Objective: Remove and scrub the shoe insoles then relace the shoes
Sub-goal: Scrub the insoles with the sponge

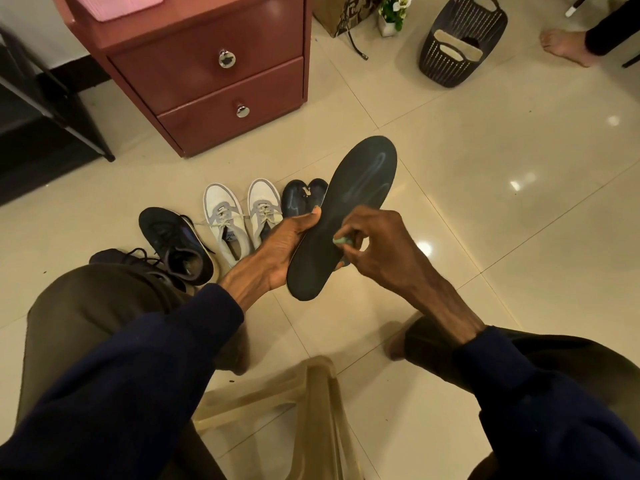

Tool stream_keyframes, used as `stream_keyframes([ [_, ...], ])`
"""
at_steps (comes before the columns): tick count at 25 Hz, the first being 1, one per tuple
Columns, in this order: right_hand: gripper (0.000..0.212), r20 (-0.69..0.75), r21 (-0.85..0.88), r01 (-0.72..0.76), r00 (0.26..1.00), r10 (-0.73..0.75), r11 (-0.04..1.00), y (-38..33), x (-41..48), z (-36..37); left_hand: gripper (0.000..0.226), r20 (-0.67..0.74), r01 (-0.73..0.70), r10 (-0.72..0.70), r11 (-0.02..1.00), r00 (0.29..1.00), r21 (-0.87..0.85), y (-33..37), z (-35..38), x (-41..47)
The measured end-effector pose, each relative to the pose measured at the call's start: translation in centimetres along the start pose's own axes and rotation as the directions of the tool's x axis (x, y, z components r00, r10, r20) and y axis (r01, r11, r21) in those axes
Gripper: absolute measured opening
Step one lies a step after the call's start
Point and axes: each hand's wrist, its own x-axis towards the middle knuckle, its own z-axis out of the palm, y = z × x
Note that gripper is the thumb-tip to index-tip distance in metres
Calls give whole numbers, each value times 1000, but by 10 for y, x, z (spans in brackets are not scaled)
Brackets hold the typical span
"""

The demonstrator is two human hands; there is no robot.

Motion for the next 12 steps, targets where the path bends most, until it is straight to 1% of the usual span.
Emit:
stream_keyframes([
  [1,15,-28,7,-40,999,40,999,2,3,0,39,5,2,-2,1000,1000,-2,0,1,1],
  [3,14,-187,41,-175,966,179,984,15,7,-9,44,32,19,-19,1000,999,11,0,4,-1],
  [4,12,-242,40,-209,947,213,977,19,7,-12,45,32,25,-25,999,999,27,-1,4,-1],
  [5,12,-247,27,-207,947,208,978,19,7,-13,45,23,30,-31,999,999,38,-2,3,-1],
  [6,13,-203,13,-167,965,166,986,17,7,-10,44,13,33,-34,998,999,46,-2,3,-1],
  [8,16,-53,10,-57,997,58,998,6,5,1,43,-6,22,-21,998,1000,61,-2,1,-1],
  [9,17,-35,5,-46,998,46,999,4,6,2,44,-4,10,-10,998,1000,67,-1,0,-1],
  [10,17,-78,8,-83,993,83,997,8,10,-1,44,6,6,-6,998,1000,63,0,1,-1],
  [12,13,-228,17,-204,953,202,979,18,12,-10,47,40,18,-21,998,999,59,-1,2,0],
])
